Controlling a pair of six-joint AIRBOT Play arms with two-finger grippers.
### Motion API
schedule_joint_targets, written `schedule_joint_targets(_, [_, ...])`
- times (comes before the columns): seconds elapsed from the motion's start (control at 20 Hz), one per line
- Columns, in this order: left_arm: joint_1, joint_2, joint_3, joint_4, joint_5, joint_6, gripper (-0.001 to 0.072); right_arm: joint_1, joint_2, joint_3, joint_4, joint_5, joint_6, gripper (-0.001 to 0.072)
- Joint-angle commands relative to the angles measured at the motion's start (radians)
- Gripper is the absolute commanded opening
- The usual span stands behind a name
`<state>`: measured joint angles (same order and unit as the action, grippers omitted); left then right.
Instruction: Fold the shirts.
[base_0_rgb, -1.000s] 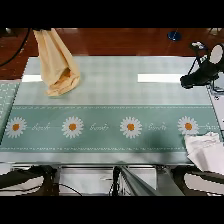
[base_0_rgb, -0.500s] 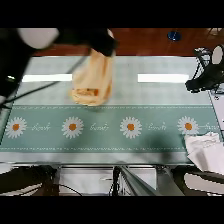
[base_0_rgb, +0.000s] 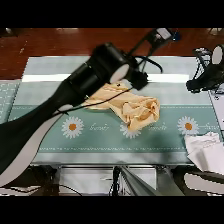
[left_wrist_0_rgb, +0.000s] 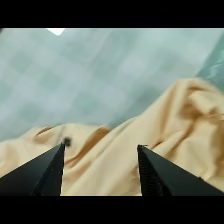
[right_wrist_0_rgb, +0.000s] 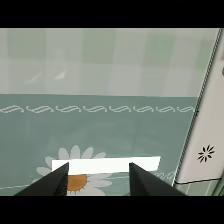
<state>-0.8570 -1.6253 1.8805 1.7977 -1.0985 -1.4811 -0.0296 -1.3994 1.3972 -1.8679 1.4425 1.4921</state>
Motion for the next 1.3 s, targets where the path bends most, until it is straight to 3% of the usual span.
schedule_joint_targets(0.0, [0.182,0.034,0.025,0.223,-0.256,-0.021,0.0533,-0.001,0.000,0.001,0.000,-0.026,0.000,0.0440])
schedule_joint_targets(0.1, [0.374,0.043,0.002,0.123,-0.387,-0.109,0.0534,-0.007,0.000,0.001,0.007,-0.034,0.000,0.0440])
schedule_joint_targets(0.2, [0.575,0.044,-0.088,-0.146,-0.420,-0.095,0.0534,-0.042,0.000,0.001,0.040,-0.034,-0.001,0.0441])
schedule_joint_targets(0.35, [0.797,0.047,-0.291,-0.488,-0.363,0.012,0.0535,-0.142,0.000,0.001,0.144,-0.032,-0.008,0.0440])
schedule_joint_targets(0.5, [0.919,0.047,-0.432,-0.750,-0.315,0.136,0.0538,-0.260,0.000,0.000,0.336,-0.041,-0.071,0.0441])
schedule_joint_targets(0.55, [0.941,0.047,-0.463,-0.823,-0.304,0.173,0.0552,-0.293,0.000,-0.001,0.417,-0.053,-0.102,0.0444])
schedule_joint_targets(0.6, [0.951,0.046,-0.485,-0.869,-0.292,0.198,0.0620,-0.323,-0.002,-0.003,0.511,-0.060,-0.144,0.0493])
schedule_joint_targets(0.65, [0.952,0.045,-0.503,-0.879,-0.277,0.219,0.0689,-0.340,-0.006,-0.005,0.590,-0.061,-0.191,0.0541])
schedule_joint_targets(0.7, [0.950,0.043,-0.521,-0.870,-0.257,0.234,0.0691,-0.346,-0.013,-0.008,0.651,-0.061,-0.227,0.0589])
schedule_joint_targets(0.85, [0.950,0.025,-0.560,-0.870,-0.227,0.240,0.0694,-0.322,-0.053,-0.010,0.725,-0.042,-0.259,0.0589])
schedule_joint_targets(1.25, [0.947,-0.062,-0.586,-0.872,-0.211,0.243,0.0694,-0.219,-0.154,-0.010,0.732,-0.029,-0.268,0.0588])
